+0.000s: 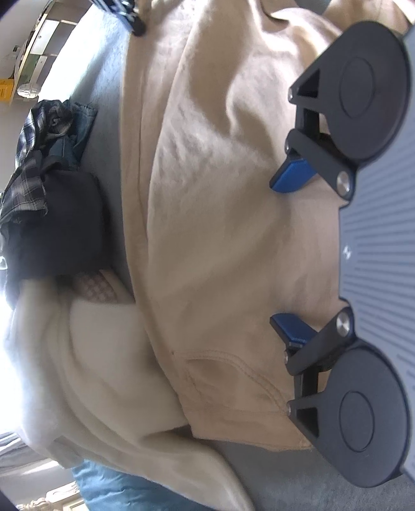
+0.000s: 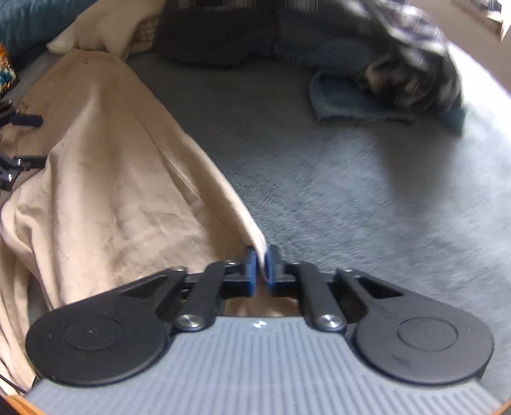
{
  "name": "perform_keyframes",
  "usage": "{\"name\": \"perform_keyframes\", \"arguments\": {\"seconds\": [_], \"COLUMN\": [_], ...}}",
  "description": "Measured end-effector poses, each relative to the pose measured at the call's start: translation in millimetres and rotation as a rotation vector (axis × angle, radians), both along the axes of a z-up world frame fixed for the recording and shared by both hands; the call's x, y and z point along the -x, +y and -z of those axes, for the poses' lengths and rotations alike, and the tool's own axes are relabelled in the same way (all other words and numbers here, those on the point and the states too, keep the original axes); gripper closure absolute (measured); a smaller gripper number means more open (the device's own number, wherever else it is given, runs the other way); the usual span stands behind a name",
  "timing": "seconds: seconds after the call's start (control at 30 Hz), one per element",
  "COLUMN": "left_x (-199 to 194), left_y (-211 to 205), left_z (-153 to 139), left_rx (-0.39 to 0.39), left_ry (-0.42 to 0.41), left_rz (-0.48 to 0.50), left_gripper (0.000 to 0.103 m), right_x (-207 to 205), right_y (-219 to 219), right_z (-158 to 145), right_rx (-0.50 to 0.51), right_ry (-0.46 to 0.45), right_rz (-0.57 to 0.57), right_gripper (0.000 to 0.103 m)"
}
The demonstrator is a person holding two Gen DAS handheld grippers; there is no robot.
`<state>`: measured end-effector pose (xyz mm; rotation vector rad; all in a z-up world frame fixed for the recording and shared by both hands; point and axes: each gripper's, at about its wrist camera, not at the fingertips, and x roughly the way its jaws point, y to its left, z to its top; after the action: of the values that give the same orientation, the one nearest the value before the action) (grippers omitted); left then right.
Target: Fold clothes
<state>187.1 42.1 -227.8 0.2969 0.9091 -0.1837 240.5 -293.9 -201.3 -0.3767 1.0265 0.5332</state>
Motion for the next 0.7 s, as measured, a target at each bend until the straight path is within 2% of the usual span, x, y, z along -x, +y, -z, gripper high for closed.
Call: {"name": "perform_keyframes", "arguments": {"seconds": [0.13,0.23,0.3,0.4,0.43,0.5,0.57,0.7], "left_x": [-8,-14,-17,-18,-18,-19,-20,-22], "left_y": [-4,-8,-9,-7,-6,-5,-3,-4], "left_z": [-2,-2,-1,0,0,1,0,-2], "left_rx": [-0.018,-0.032,-0.039,-0.037,-0.035,-0.031,-0.027,-0.027], "left_ry": [-0.023,-0.04,-0.043,-0.042,-0.041,-0.038,-0.034,-0.029], "left_rz": [-0.019,-0.026,-0.027,-0.027,-0.026,-0.024,-0.022,-0.018], "left_gripper": [0.018,0.018,0.017,0.014,0.014,0.014,0.014,0.013], "right_x": [-2,-11,-20,-35,-41,-52,-59,-54], "right_y": [-4,-6,-5,-6,-10,-24,-50,-123], "right_z": [-18,-20,-13,8,13,21,17,1], "right_rx": [0.045,0.058,0.065,0.059,0.04,-0.022,-0.152,-0.377], "right_ry": [-0.127,-0.167,-0.174,-0.125,-0.1,-0.072,-0.038,-0.004], "right_rz": [0.032,0.067,0.089,0.137,0.17,0.268,0.423,0.742], "right_gripper": [0.103,0.103,0.103,0.101,0.099,0.083,0.059,0.054]}}
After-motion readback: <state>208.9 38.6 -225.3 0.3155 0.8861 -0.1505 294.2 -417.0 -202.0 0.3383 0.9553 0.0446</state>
